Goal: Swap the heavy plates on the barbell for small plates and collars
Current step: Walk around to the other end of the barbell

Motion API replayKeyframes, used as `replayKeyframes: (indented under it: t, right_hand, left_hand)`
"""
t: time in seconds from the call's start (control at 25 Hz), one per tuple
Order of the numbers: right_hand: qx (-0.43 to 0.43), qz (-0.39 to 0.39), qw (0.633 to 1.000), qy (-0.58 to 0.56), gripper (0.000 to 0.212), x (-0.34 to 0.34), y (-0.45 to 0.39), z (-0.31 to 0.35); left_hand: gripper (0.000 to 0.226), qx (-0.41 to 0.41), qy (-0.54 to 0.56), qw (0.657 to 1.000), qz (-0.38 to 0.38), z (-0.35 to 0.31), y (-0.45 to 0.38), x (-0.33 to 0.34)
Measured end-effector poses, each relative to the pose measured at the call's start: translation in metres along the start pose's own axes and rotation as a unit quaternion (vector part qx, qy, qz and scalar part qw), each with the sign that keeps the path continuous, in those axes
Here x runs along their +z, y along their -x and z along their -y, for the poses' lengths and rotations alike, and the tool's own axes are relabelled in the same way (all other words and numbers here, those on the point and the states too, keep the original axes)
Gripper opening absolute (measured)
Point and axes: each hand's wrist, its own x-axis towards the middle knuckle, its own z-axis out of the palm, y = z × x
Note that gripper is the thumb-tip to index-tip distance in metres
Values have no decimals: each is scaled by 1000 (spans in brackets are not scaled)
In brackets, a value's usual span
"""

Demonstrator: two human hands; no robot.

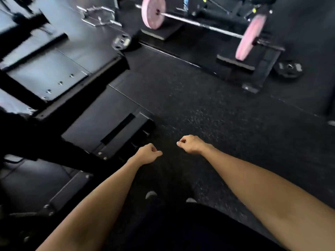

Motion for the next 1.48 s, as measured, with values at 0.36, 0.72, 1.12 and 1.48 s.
replayKeyframes:
  t: [0.36,0.72,1.12,1.48]
  right_hand:
    - [119,92,988,-17,48,42,-7,-122]
    - [153,115,982,0,50,-68,-147,-96]
    - [163,73,984,-28,55,-190,-322,-6]
    - [122,134,983,31,55,-341,-544,71]
  left_hand:
    - [40,5,-100,985,139,-17,-49,79]
    - [33,-6,-102,978,181,-49,-211,-25]
    - [42,-23,-87,979,182,-84,-366,-152]
    - [39,-54,-52,983,168,-157,-555,-292]
